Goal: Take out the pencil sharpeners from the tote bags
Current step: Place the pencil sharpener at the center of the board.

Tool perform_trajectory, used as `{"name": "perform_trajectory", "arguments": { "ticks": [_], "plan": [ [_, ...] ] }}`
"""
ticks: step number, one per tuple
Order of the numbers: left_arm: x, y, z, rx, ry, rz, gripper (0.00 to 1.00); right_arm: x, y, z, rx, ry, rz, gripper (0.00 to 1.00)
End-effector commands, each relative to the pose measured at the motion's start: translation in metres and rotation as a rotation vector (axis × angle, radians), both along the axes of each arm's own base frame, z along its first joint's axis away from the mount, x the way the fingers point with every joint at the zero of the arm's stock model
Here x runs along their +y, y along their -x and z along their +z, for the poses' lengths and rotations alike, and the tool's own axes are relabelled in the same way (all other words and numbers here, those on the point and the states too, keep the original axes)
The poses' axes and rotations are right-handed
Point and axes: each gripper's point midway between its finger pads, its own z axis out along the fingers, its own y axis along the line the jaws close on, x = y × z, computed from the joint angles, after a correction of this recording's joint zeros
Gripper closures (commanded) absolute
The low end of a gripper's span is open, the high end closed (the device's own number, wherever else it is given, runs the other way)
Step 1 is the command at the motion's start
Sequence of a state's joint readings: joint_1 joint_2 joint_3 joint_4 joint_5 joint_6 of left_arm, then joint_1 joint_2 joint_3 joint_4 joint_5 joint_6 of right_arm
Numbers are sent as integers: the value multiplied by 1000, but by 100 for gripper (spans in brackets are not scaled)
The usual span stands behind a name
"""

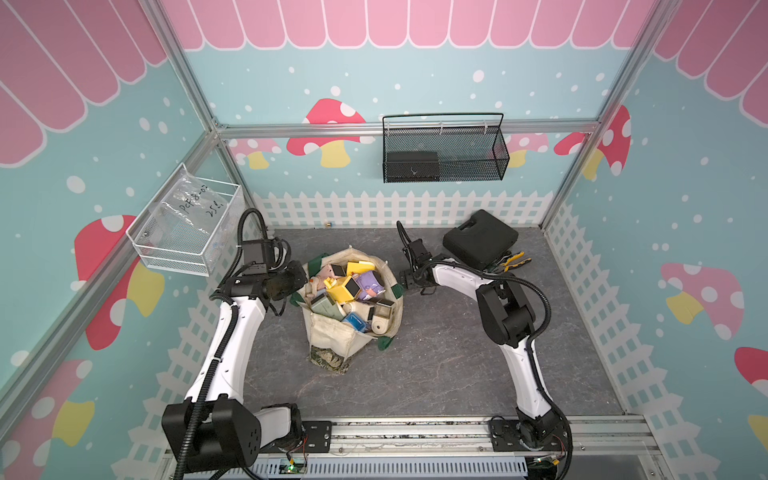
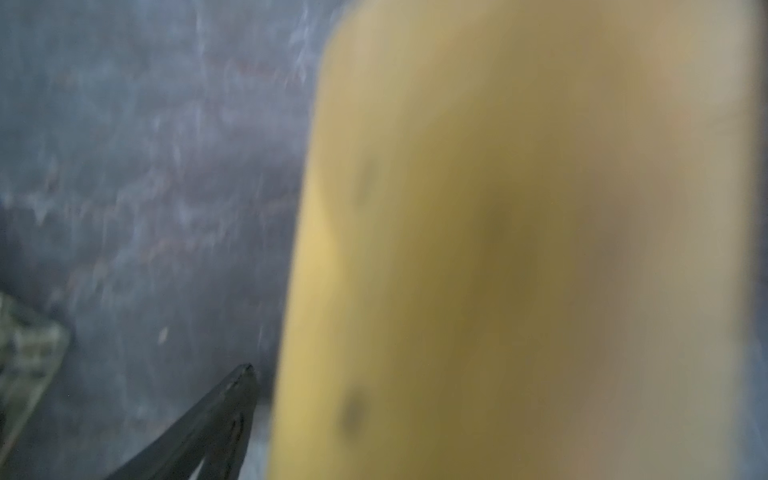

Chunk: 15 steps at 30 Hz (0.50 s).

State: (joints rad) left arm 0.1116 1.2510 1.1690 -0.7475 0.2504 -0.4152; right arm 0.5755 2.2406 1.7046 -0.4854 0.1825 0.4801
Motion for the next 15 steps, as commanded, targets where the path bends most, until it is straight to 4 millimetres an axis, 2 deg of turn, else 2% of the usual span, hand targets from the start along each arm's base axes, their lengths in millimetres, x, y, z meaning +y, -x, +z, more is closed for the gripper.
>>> {"name": "perform_trajectory", "arguments": {
  "ticks": [1, 5, 8, 10, 11, 13, 15],
  "plan": [
    [5, -5, 15, -47, -16, 11, 100, -3, 18, 31, -31, -15, 45, 8],
    [5, -5, 15, -46, -19, 12, 100, -23, 37, 59, -76, 2, 51, 8],
    [5, -5, 14, -43, -20, 13, 100, -38, 48, 101, -167, 14, 71, 8],
    [6, -5, 15, -44, -21, 17, 100, -52, 53, 130, -256, 37, 68, 1],
    [6, -4, 15, -43, -22, 18, 100, -60, 54, 142, -306, 58, 69, 0],
    [6, -4, 16, -46, -18, 19, 100, -78, 58, 153, -375, 94, 52, 0],
    [6, -4, 16, -46, -19, 19, 100, -85, 63, 161, -390, 65, 89, 0]
  ]
}}
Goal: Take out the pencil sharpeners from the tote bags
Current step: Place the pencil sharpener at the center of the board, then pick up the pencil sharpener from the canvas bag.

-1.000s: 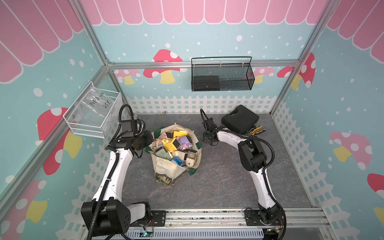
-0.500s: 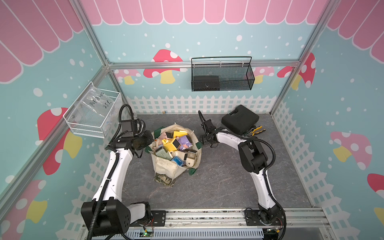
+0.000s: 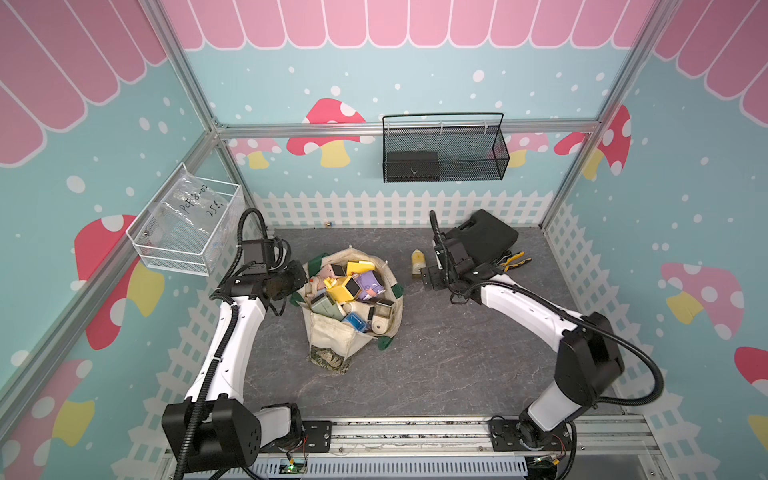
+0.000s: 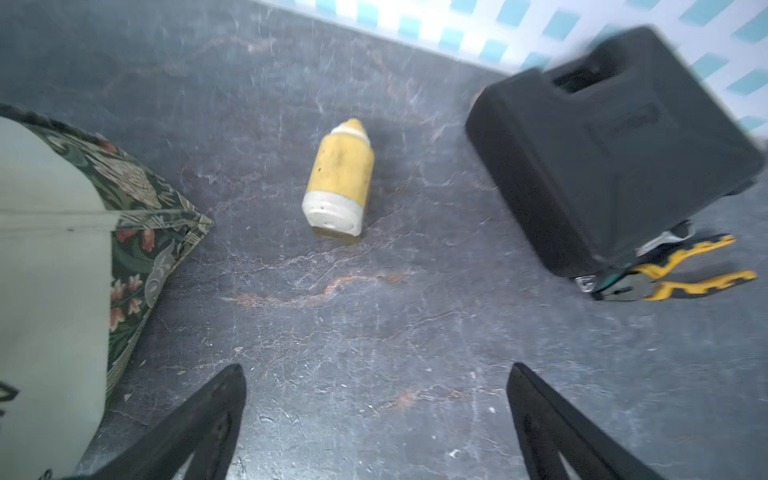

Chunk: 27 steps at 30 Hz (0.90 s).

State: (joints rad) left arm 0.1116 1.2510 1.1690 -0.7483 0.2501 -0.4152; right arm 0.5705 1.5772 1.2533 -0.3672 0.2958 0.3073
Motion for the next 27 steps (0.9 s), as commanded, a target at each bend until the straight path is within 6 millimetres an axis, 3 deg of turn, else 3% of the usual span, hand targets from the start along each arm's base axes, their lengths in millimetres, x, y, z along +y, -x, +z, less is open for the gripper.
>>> {"name": "perform_trajectory", "arguments": {
  "ticks": [1, 6, 11, 13, 19, 24, 27],
  "plan": [
    [6, -4, 16, -47, -20, 20, 100, -17, 2, 7, -57, 50, 43, 0],
    [4, -5, 15, -44, -14, 13, 100, 19, 42, 72, -214, -170, 324, 22],
    [5, -5, 14, -41, -15, 14, 100, 74, 98, 138, -273, -417, 707, 31],
    [5, -5, 14, -41, -14, 16, 100, 99, 117, 150, -231, -477, 836, 33],
    [5, -5, 14, -43, -14, 15, 100, 175, 139, 144, -97, -467, 978, 33],
    [4, -5, 13, -39, -11, 14, 100, 213, 123, 125, 9, -461, 971, 41],
    [4, -5, 13, -40, -10, 13, 100, 235, 118, 113, 42, -417, 1004, 40]
  ]
}}
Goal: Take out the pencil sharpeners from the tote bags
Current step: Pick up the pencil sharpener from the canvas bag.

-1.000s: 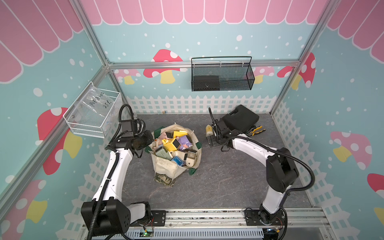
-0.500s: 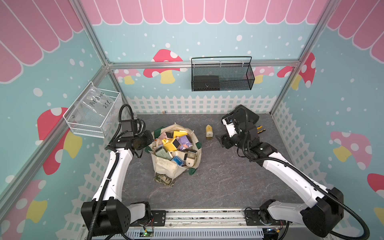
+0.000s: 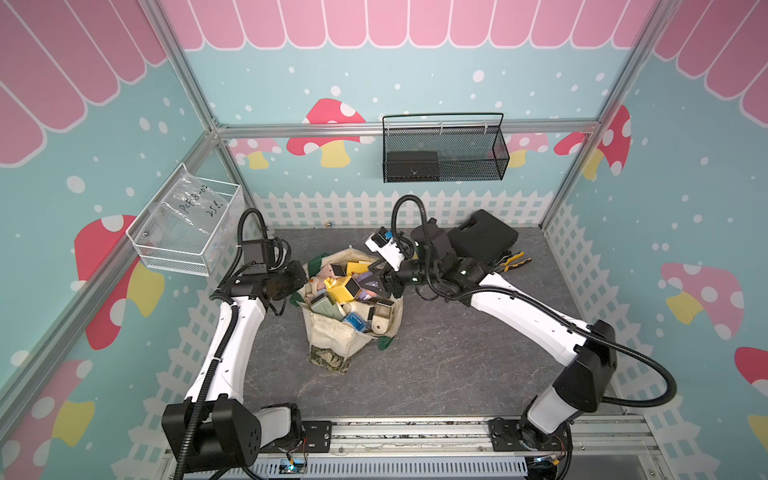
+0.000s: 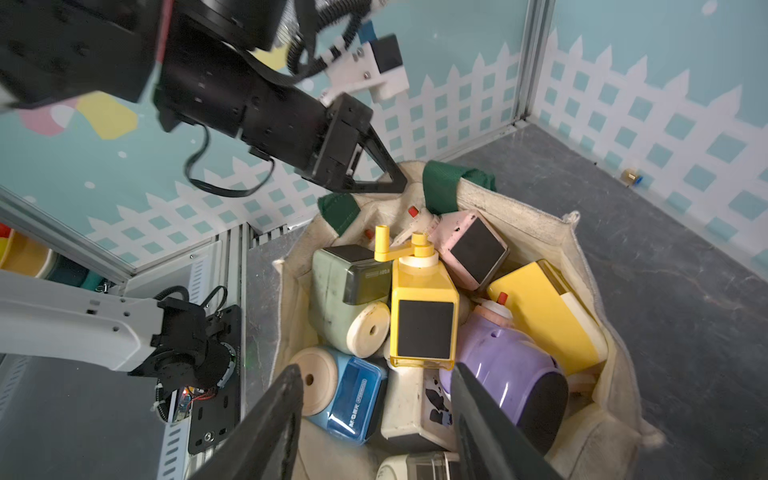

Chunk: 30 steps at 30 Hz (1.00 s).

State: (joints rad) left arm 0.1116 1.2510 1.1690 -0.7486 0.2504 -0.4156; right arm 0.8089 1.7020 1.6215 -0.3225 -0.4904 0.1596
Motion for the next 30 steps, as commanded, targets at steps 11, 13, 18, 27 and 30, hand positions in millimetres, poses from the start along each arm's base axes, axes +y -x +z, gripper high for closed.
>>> {"name": "perform_trajectory", "arguments": {
  "ticks": [11, 13, 18, 27, 30],
  "plan": [
    [4, -5, 16, -46, -12, 11, 100, 50, -28, -60, 89, 217, 31, 25],
    [4, -5, 14, -43, -11, 12, 100, 51, -31, -69, 97, 246, 20, 26],
    [4, -5, 15, -44, -17, 14, 100, 56, -23, -81, 110, 272, 49, 30],
    [5, -5, 15, -44, -17, 15, 100, 56, -15, -84, 83, 296, 51, 55],
    [5, -5, 15, -44, -22, 16, 100, 50, -11, -83, 50, 293, 37, 59]
  ]
}}
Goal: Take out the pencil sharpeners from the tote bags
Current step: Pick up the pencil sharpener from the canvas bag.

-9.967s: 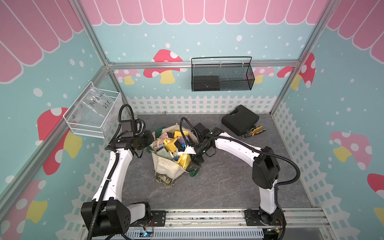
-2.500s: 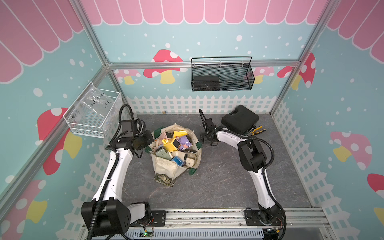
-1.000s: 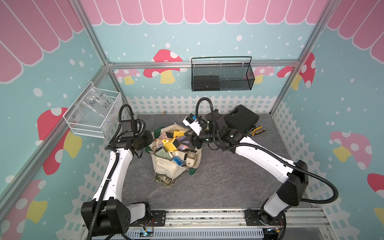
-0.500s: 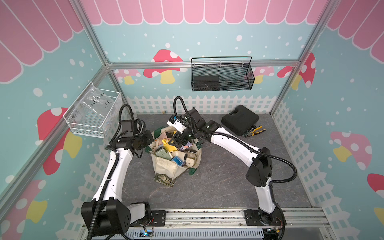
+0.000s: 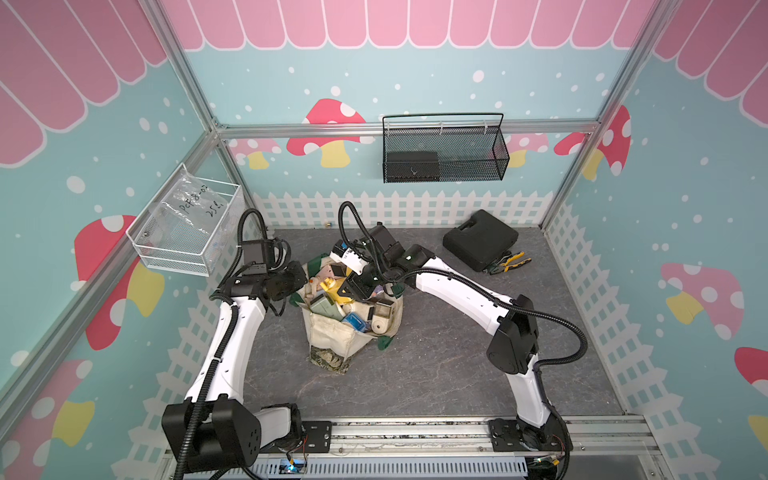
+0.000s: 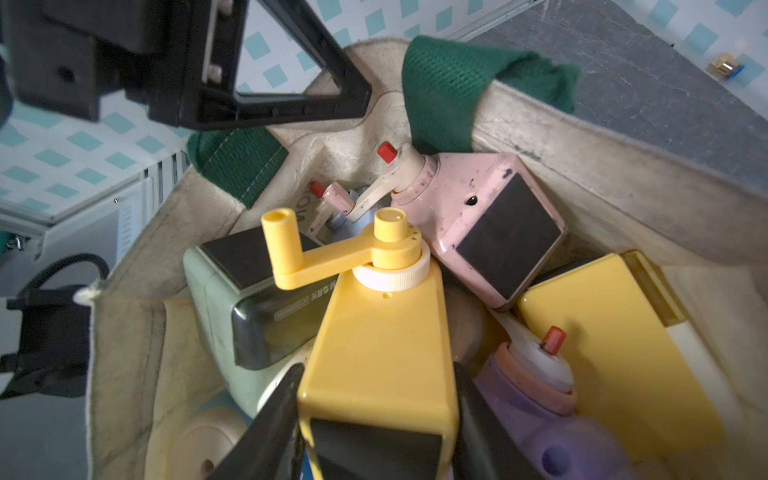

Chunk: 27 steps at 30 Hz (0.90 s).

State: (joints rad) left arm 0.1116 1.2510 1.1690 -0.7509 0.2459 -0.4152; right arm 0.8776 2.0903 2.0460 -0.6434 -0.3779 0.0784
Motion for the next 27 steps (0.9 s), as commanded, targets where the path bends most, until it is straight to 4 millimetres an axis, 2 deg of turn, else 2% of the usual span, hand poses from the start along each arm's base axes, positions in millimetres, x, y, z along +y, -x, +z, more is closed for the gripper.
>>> {"name": "perform_trajectory", "arguments": {
  "ticks": [1, 6, 9, 14, 21, 24, 27],
  "plan": [
    [5, -5, 15, -45, -17, 13, 100, -11, 14, -3, -35, 22, 9, 60],
    [5, -5, 15, -45, -19, 16, 100, -36, 37, 14, -119, -91, 12, 62],
    [5, -5, 14, -43, -17, 14, 100, -53, 51, 15, -165, -146, 15, 62],
    [5, -5, 15, -46, -20, 16, 100, -75, 66, 2, -203, -198, -4, 62],
    [6, -5, 13, -39, -20, 17, 100, -87, 74, -25, -180, -182, -21, 58],
    [6, -6, 14, -42, -20, 17, 100, -95, 74, -34, -160, -172, -59, 52],
    [5, -6, 13, -41, -15, 13, 100, -102, 74, -31, -172, -181, -89, 43]
  ]
}}
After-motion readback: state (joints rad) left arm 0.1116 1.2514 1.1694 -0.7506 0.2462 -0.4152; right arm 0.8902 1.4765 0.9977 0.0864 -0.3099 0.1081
